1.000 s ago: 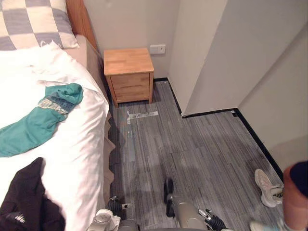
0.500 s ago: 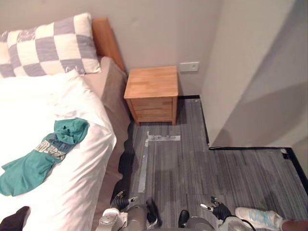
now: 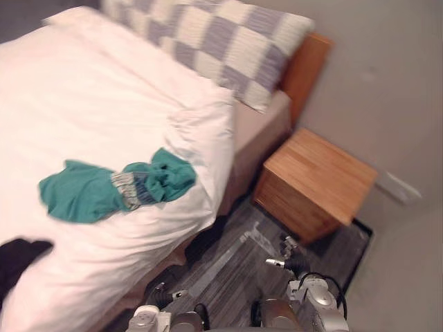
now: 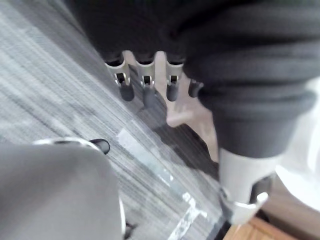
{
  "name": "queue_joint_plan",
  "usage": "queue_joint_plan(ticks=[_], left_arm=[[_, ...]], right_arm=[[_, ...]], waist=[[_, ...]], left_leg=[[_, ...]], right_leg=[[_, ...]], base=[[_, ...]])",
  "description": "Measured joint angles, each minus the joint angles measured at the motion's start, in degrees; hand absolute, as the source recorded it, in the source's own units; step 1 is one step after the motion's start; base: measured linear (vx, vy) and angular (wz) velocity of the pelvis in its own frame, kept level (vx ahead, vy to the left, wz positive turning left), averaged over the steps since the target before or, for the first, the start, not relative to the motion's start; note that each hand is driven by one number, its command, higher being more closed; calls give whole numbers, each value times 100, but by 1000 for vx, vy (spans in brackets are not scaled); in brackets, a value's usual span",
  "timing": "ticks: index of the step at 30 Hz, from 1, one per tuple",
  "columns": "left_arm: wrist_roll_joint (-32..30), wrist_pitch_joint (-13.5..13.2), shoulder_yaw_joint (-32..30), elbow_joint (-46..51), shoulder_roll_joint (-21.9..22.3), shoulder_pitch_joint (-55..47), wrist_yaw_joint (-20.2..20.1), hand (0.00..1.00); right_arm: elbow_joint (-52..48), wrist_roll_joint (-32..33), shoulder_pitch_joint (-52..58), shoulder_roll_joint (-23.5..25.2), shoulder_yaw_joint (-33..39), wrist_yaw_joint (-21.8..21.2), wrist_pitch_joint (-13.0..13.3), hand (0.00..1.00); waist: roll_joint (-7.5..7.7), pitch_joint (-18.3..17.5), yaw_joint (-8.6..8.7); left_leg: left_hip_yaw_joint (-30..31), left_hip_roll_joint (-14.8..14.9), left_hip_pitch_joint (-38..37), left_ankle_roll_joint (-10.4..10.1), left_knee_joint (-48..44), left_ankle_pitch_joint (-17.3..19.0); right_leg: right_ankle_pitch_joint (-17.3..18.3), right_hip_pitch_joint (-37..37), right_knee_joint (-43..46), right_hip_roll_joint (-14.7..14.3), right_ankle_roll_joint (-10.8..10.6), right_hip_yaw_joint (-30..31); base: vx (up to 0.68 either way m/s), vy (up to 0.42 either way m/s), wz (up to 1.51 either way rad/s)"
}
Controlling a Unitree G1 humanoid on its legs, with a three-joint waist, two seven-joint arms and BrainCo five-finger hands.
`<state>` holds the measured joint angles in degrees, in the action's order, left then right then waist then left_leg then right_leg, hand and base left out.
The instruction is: Tidy the bed and pick cloth on bed and put in laundry
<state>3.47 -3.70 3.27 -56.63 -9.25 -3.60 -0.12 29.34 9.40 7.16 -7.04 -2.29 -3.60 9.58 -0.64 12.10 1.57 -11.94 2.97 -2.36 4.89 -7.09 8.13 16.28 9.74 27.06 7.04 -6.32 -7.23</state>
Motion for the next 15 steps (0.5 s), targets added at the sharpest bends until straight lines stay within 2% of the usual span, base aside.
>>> queue_joint_plan(ticks=[1,2,3,4,5,6,7,8,10,11,13,15], left_arm=[[0,0,-1,-48,-70,-8,4,0],[3,6,-11,-92,-236,-67,19,0],[5,35,-29,-112,-373,-227,30,0],[7,50,-64,-115,-426,-330,36,0],[9,75,-220,-88,-579,-577,81,0],[54,86,-417,-98,-501,-663,126,0],[70,84,-456,-41,-366,-675,125,0],[128,67,-461,51,-208,-788,109,0],[188,70,-514,87,-48,-837,100,0],[236,67,-584,93,-3,-838,96,0],[265,-2,-667,103,11,-839,77,0],[219,-80,-666,114,16,-843,20,0]], right_arm=[[-184,40,25,7,30,137,-5,0],[-513,87,88,38,169,424,-56,0],[-689,215,61,53,336,693,-135,0],[-743,258,38,59,443,800,-172,0],[-826,347,-17,59,674,987,-244,0],[-804,437,-175,-89,1052,1178,-316,0],[-793,460,-308,-273,1325,1336,-384,0],[-792,464,-639,-624,1637,1607,-451,0],[-718,425,-1341,-1089,1961,2015,-570,0],[-636,401,-1633,-1251,2038,2200,-641,0],[-509,350,-2303,-1573,2142,2506,-881,0],[-509,224,-2524,-1643,2178,2494,-983,0]], waist=[[56,-27,9],[248,-76,45],[423,-90,42],[535,-101,37],[859,-169,-3],[889,-167,-47],[656,-205,-104],[352,-270,-169],[80,-277,-179],[31,-292,-180],[25,-287,-200],[25,-288,-206]], left_leg=[[263,10,2,-60,-1,48],[760,15,-9,-229,-38,137],[1095,3,-16,-464,-202,274],[1211,-14,-32,-592,-331,369],[1432,-153,-61,-799,-641,652],[1641,-53,-70,-967,-1006,911],[1635,189,-32,-1065,-1143,1016],[1620,498,41,-1166,-1227,1143],[1663,760,1,-1268,-1088,1108],[1636,823,-47,-1297,-974,1008],[1440,881,-133,-1352,-734,588],[1253,880,-106,-1359,-712,411]], right_leg=[[-162,54,-440,-76,-60,419],[-567,117,-1318,-120,-287,1242],[-960,81,-1902,-90,-514,1723],[-1096,65,-2053,-63,-530,1848],[-1210,53,-2099,48,-486,1942],[-1677,80,-1626,-69,-292,1852],[-1529,41,-1537,-256,-208,1699],[-1474,-7,-1580,-484,-82,1453],[-1486,-89,-1613,-673,91,1221],[-1517,-136,-1644,-701,172,1124],[-1455,-310,-1695,-630,273,826],[-1455,-445,-1795,-549,277,644]], base=[[383,-429,228],[421,-507,207],[431,-546,185],[403,-550,138],[394,-581,110],[386,-538,99],[328,-411,71],[223,-229,37],[225,-229,33],[204,-186,39],[170,-162,57],[88,-103,63]])
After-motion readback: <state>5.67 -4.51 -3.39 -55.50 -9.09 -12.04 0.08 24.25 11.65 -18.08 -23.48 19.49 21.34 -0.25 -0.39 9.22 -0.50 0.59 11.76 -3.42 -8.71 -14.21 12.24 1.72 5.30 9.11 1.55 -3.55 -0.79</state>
